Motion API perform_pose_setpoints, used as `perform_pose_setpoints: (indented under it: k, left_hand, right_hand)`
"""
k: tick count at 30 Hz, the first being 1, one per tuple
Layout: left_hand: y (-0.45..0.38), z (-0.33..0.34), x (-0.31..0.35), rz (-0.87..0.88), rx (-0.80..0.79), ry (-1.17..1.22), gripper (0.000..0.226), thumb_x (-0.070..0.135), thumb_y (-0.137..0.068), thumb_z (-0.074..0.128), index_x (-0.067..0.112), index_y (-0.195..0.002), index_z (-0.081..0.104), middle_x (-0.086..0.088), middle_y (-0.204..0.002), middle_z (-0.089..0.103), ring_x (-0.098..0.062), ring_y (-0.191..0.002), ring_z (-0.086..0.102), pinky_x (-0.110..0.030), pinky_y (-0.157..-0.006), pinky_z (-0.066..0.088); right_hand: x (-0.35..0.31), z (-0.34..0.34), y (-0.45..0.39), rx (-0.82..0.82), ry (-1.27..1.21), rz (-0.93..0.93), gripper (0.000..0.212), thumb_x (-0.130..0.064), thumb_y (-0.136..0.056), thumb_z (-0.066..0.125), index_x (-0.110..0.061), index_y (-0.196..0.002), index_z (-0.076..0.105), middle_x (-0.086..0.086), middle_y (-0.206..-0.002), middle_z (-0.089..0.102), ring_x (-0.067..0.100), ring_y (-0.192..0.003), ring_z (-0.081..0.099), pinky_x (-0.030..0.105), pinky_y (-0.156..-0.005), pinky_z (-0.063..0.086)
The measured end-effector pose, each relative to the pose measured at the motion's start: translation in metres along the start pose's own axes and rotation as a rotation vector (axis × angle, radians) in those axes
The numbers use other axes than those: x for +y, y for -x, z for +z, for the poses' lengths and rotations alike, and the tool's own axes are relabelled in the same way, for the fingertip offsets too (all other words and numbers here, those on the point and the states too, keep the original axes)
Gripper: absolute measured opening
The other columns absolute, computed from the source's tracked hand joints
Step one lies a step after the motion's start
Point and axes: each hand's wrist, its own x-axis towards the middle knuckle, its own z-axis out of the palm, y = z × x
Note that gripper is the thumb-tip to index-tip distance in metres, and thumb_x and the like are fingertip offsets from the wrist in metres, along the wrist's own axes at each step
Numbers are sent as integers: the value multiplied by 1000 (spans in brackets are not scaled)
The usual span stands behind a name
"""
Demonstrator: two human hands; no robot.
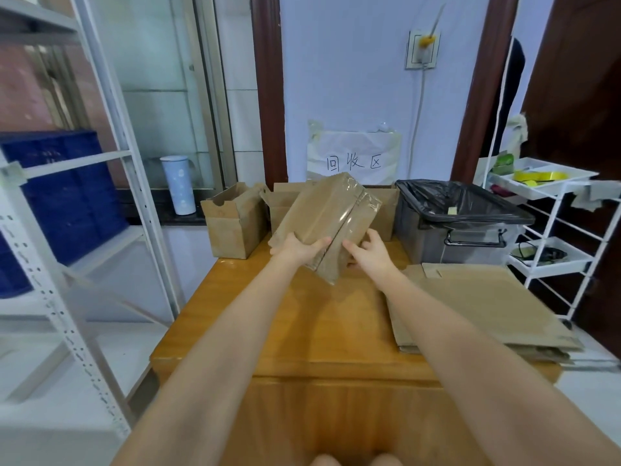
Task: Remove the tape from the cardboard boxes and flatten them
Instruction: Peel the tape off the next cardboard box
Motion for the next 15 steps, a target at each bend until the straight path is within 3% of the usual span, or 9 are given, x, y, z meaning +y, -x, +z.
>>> perform_pose_setpoints:
  k: [3,9,13,15]
  left_hand:
    - [4,-2,4,-25,-11,-70,95,73,-80,52,17,-151,24,-15,-150,22,-33,-137,25,-43,-108,29]
    - [14,-1,17,133,-48,290,69,49,-93,52,13,-148,31,-4,-145,45,-24,-128,46,-28,-94,36]
    - [20,-8,27,83,-56,257,67,50,-96,46,13,-149,28,-9,-145,43,-31,-127,45,-40,-99,41]
    - [25,-12,30,-17,-93,195,71,57,-94,44,12,-147,29,-17,-140,46,-39,-119,52,-47,-93,49]
  right_hand:
    - [-3,-5,-1,43,19,-55,60,-20,-91,64,-12,-142,34,11,-116,61,22,-100,62,38,-77,57]
    - [-14,-7,-5,116,132,-109,54,-34,-92,58,-22,-142,40,6,-115,62,22,-103,62,45,-87,55]
    - [-26,-14,-11,27,120,-85,54,-34,-91,59,-25,-142,42,5,-127,58,21,-114,57,44,-97,49]
    - [-32,-20,-9,-36,128,-65,53,-30,-91,60,-24,-141,44,3,-128,59,20,-113,58,42,-95,51]
